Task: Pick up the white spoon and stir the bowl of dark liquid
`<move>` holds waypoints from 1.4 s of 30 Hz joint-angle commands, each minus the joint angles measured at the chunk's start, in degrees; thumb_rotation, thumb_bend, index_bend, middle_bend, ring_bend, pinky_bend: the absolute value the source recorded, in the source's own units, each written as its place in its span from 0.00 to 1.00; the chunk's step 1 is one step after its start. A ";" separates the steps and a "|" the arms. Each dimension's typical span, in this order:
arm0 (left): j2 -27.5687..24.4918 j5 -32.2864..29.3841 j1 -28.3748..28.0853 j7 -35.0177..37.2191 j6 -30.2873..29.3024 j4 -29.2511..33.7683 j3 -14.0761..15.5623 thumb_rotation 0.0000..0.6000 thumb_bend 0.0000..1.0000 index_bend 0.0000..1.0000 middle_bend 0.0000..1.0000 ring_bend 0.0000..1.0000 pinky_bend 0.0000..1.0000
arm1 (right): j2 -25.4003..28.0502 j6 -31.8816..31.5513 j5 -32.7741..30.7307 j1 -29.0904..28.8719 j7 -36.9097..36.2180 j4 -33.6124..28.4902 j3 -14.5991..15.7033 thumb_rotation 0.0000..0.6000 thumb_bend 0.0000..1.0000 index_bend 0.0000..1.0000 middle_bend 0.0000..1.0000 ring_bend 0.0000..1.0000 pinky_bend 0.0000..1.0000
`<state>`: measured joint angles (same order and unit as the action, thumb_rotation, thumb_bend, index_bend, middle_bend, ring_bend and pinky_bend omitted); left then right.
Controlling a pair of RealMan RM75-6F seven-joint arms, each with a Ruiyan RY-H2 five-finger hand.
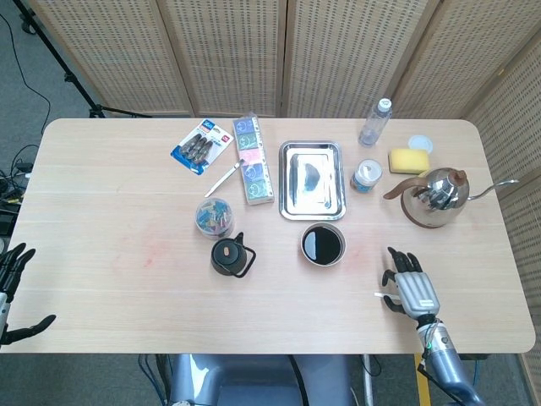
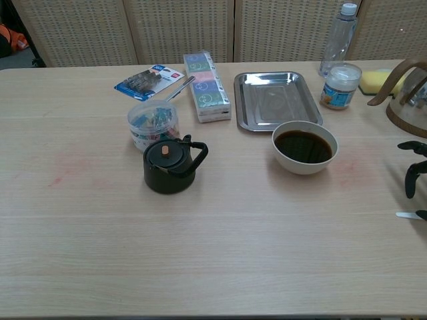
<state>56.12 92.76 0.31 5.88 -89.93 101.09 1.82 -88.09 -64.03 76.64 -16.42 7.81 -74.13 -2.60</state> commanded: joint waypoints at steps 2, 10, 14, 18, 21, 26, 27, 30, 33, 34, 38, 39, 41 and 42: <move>-0.04 0.04 0.02 0.09 -0.04 0.00 0.03 1.00 0.00 0.00 0.00 0.00 0.00 | -0.09 0.02 -0.18 0.03 -0.19 -0.12 -0.08 1.00 0.36 0.48 0.00 0.00 0.00; -0.02 0.14 0.03 0.06 -0.04 -0.04 0.10 1.00 0.00 0.00 0.00 0.00 0.00 | -0.44 -0.08 -0.10 0.14 0.45 -0.12 0.30 1.00 0.37 0.48 0.00 0.00 0.00; -0.02 0.05 0.06 0.15 -0.13 -0.06 0.04 1.00 0.00 0.00 0.00 0.00 0.00 | -1.07 -0.28 0.00 0.24 1.10 0.67 0.55 1.00 0.39 0.48 0.00 0.00 0.00; -0.03 -0.01 0.00 0.02 0.02 -0.04 0.06 1.00 0.00 0.00 0.00 0.00 0.00 | -1.72 -0.47 0.24 0.40 1.45 1.50 0.89 1.00 0.39 0.48 0.00 0.00 0.00; 0.01 0.04 0.00 -0.05 0.03 -0.04 0.09 1.00 0.00 0.00 0.00 0.00 0.00 | -2.11 -0.51 0.41 0.54 1.24 2.00 1.12 1.00 0.39 0.48 0.00 0.00 0.00; 0.06 0.04 0.03 -0.06 -0.06 -0.04 0.07 1.00 0.00 0.00 0.00 0.00 0.00 | -2.61 -0.65 0.75 0.61 1.07 2.61 1.29 1.00 0.39 0.48 0.00 0.00 0.00; 0.07 0.03 0.03 -0.05 -0.03 -0.04 0.08 1.00 0.00 0.00 0.00 0.00 0.00 | -2.70 -0.63 0.76 0.60 1.08 2.75 1.29 1.00 0.39 0.48 0.00 0.00 0.00; 0.04 0.08 0.02 0.01 -0.04 -0.04 0.09 1.00 0.00 0.00 0.00 0.00 0.00 | -2.95 -0.51 0.68 0.56 1.24 3.26 1.24 1.00 0.39 0.48 0.00 0.00 0.00; -0.01 0.04 0.03 0.15 -0.05 -0.04 0.09 1.00 0.00 0.00 0.00 0.00 0.00 | -3.16 -0.38 0.64 0.53 1.37 3.86 1.25 1.00 0.39 0.48 0.00 0.00 0.00; -0.04 0.05 0.03 0.19 -0.08 -0.04 0.09 1.00 0.00 0.00 0.00 0.00 0.00 | -3.21 -0.36 0.67 0.53 1.36 4.04 1.26 1.00 0.39 0.48 0.00 0.00 0.00; -0.04 0.07 0.00 0.21 -0.02 -0.05 0.10 1.00 0.00 0.00 0.00 0.00 0.00 | -3.31 -0.22 0.59 0.58 1.14 4.39 1.25 1.00 0.39 0.48 0.00 0.00 0.00; -0.02 0.08 0.00 0.17 -0.02 -0.05 0.10 1.00 0.00 0.00 0.00 0.00 0.00 | -3.31 -0.20 0.61 0.58 1.08 4.41 1.26 1.00 0.39 0.48 0.00 0.00 0.00; -0.01 0.12 0.00 0.10 0.01 -0.04 0.15 1.00 0.00 0.00 0.00 0.00 0.00 | -3.35 -0.15 0.69 0.59 1.04 4.49 1.32 1.00 0.39 0.48 0.00 0.00 0.00; -0.01 0.13 0.01 0.09 0.00 -0.03 0.16 1.00 0.00 0.00 0.00 0.00 0.00 | -3.39 -0.08 0.66 0.58 1.01 4.53 1.32 1.00 0.39 0.48 0.00 0.00 0.00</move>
<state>56.12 92.89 0.32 5.97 -89.92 101.06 1.98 -91.47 -64.13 77.31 -15.84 8.83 -69.61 -1.28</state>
